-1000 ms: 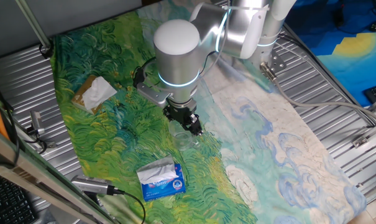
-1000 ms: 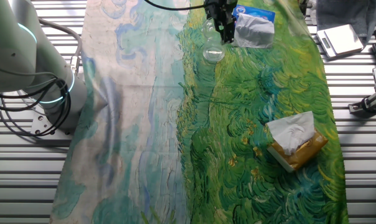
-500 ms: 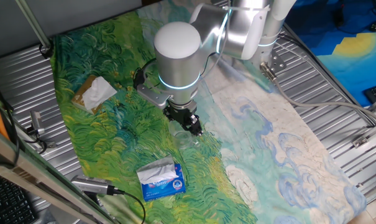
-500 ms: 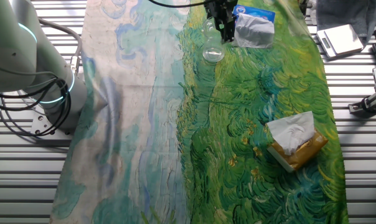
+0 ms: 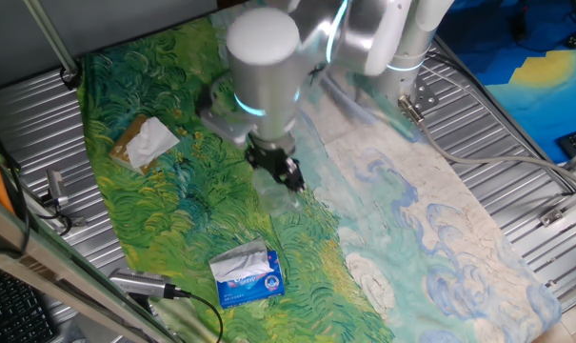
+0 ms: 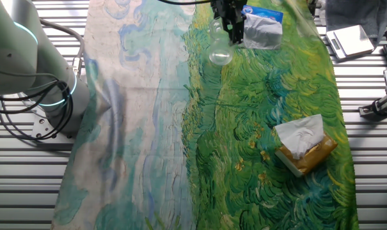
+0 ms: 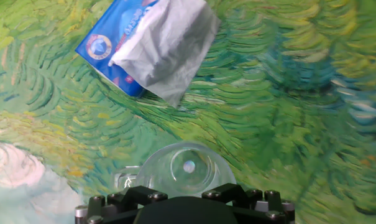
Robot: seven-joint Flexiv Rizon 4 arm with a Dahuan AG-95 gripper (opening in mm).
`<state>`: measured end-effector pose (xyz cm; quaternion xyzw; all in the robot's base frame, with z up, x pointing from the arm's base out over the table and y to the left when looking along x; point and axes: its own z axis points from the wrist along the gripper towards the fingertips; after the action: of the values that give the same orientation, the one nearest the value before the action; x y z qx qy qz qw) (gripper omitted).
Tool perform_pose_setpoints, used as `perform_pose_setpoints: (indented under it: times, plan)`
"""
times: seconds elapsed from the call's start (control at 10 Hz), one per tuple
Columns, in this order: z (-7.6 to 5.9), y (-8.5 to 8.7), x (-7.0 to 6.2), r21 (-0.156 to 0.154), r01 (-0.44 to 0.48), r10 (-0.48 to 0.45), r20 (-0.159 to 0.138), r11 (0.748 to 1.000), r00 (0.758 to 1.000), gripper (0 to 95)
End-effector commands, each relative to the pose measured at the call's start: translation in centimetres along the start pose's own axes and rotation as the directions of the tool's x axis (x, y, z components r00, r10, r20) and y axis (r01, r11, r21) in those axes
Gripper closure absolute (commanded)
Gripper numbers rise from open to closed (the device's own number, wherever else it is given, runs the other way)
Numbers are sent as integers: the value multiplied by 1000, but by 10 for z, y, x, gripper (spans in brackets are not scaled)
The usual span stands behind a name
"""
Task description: Pick up the cup
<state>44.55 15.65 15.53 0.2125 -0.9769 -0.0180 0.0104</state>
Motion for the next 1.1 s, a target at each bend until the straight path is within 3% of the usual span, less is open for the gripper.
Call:
perform_pose_setpoints:
  times: [0.1, 0.5, 0.7, 1.1]
  plan:
    - [-19, -22, 9, -8, 15, -16, -17, 1000, 1000, 950]
    - [-68, -60, 19, -15, 37, -38, -52, 999, 998, 950]
    - [-86, -66, 18, -8, 37, -37, -66, 999, 997, 950]
    - [-111, -68, 18, -9, 32, -32, -67, 999, 997, 950]
